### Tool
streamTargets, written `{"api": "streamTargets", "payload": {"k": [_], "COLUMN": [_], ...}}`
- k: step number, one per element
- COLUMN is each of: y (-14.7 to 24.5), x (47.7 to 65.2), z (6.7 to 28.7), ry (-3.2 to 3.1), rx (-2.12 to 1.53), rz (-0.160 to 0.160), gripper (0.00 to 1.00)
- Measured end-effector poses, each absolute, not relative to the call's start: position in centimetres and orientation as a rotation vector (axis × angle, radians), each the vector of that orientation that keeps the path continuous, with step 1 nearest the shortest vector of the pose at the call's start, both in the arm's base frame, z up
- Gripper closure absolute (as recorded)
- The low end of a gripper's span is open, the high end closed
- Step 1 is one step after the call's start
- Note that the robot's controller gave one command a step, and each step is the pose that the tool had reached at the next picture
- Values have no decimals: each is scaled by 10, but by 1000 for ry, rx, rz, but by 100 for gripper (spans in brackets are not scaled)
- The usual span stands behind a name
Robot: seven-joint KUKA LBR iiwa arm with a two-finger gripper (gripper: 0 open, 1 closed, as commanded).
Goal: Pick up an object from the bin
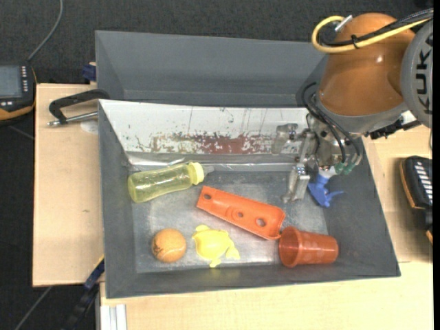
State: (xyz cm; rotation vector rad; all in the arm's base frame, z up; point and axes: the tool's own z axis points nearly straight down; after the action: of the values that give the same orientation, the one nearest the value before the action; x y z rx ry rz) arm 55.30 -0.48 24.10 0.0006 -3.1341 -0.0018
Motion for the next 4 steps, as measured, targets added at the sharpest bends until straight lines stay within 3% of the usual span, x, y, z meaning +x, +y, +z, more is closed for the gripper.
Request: {"api": "streamTargets", "payload": {"k": [1,2,3,4], "y": [-5,-7,17,12], "x": [554,543,512,533], "z": [246,180,160,119], "ry": [-3143,-3137,-3118,-3111], "rx": [0,-182,-364,-437], "rz": [-2,-2,-4,-4], "gripper": [0,0,0,0]}}
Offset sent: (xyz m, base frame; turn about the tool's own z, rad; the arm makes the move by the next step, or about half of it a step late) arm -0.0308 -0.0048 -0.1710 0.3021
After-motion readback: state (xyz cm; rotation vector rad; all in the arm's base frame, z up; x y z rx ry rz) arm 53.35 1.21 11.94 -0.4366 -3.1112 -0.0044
